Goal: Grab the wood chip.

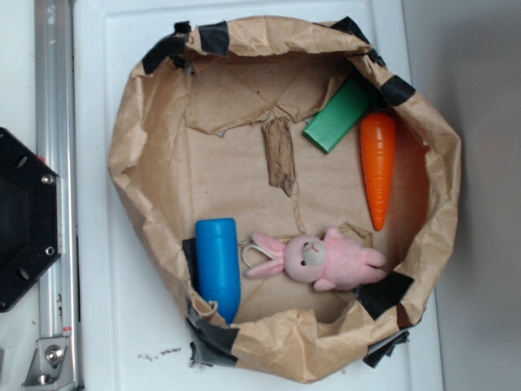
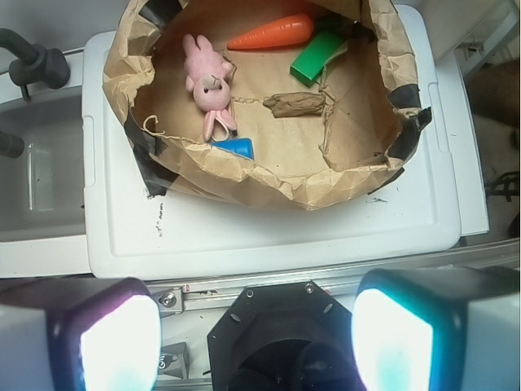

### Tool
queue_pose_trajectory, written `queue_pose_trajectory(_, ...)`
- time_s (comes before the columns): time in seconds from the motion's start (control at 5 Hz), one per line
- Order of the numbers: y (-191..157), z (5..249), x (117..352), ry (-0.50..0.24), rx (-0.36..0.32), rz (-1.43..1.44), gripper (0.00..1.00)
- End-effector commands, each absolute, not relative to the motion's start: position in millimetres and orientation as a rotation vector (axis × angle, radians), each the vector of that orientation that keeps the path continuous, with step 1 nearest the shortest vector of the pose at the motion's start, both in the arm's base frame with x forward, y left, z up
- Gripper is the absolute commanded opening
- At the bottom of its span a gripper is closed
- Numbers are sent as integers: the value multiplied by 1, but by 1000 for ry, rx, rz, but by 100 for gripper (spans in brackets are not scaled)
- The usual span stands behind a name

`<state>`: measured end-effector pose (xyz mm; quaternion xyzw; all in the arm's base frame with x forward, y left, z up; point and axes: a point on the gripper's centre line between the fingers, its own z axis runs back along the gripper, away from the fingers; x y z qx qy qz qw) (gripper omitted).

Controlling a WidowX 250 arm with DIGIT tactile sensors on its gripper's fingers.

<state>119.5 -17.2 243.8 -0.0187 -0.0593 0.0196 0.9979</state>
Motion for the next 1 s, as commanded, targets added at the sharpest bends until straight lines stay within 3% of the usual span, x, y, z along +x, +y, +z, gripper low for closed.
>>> queue_pose_trajectory(0.0, -17, 244, 120, -119, -37, 39, 100)
queue_pose_trajectory(0.2, 13, 194, 170, -12, 95, 110, 100)
queue_pose_trajectory(0.4, 7, 141, 213, 33, 71, 246, 100)
queue_pose_trajectory(0.6, 9, 101, 253, -24, 82, 462, 100)
queue_pose_trajectory(0.8, 20, 81, 258, -161, 75, 651, 100)
